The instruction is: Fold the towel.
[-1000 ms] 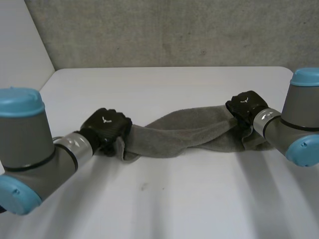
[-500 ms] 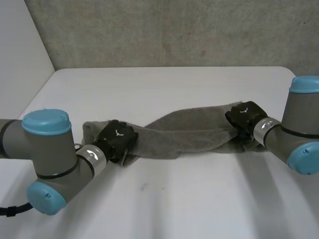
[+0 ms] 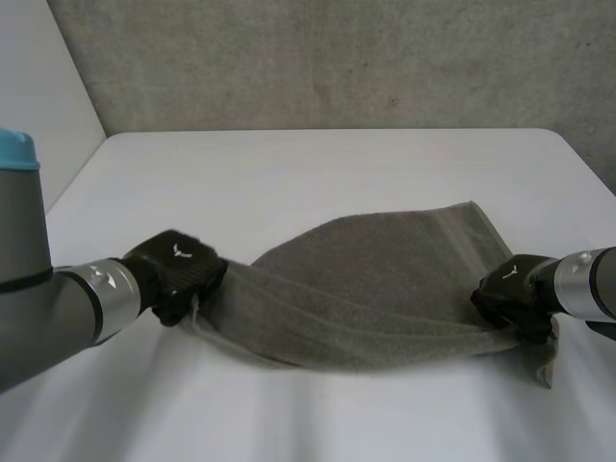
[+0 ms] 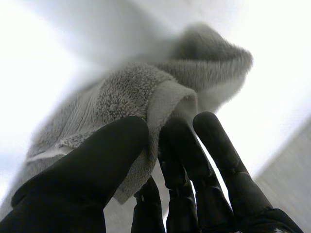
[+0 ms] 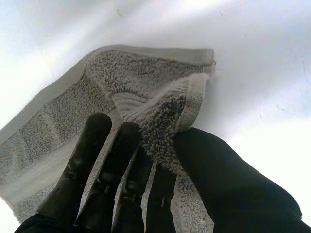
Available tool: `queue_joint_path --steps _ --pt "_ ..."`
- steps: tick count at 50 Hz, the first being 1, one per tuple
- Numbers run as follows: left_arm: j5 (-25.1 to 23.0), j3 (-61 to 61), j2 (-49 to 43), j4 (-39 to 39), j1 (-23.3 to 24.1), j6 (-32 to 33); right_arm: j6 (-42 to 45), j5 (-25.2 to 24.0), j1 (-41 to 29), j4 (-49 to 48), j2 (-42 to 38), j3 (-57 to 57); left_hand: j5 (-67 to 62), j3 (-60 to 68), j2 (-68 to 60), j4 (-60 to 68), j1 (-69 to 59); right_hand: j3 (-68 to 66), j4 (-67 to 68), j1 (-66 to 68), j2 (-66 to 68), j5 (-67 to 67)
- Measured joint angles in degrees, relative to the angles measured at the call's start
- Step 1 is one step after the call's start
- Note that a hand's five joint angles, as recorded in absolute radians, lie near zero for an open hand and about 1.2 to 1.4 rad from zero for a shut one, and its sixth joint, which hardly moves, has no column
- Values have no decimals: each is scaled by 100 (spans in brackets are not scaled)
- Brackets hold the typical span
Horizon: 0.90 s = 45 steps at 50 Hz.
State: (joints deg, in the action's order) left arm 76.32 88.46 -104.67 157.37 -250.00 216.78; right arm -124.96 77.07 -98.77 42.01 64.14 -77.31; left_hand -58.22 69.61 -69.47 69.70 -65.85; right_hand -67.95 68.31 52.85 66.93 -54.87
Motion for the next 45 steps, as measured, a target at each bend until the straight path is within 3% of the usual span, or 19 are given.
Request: queue_joint_path --steps 4,14,21,26,29,35,39,45 --pt "-9 -347 -455 -347 -167 -19 174 44 -20 -43 -276 185 -22 1 -3 0 0 1 0 0 0 0" --pt "31 -2263 -1564 -176 -41 -131 38 148 -334 -675 -1038 1396 -24 6 -5 2 0 0 0 0 0 -3" --pt "36 -5389 -2334 18 161 -410 -1152 205 -625 -3052 -825 3319 -24 7 -12 4 0 0 1 0 0 -7" --pt "41 -6639 -2515 490 180 -818 -1656 215 -627 -4365 -385 3373 -24 10 -14 5 0 0 1 0 0 -6" --pt "47 -7432 -2473 1407 104 -1673 -1958 218 -600 -5344 44 3044 -24 10 -15 5 0 0 1 0 0 -28" --pt "16 -6805 -2181 1905 -72 -2562 -1997 157 -569 -5119 202 2401 -49 11 -16 5 0 0 1 0 0 -34" --pt "-19 -6017 -2013 1916 -144 -2709 -1901 120 -578 -4600 74 2198 -53 11 -16 5 -1 0 2 0 0 -34" --pt "-329 -3889 -1792 2086 -242 -2708 -1590 80 -613 -3580 -444 1725 -54 11 -17 5 -73 0 1 0 0 -34"
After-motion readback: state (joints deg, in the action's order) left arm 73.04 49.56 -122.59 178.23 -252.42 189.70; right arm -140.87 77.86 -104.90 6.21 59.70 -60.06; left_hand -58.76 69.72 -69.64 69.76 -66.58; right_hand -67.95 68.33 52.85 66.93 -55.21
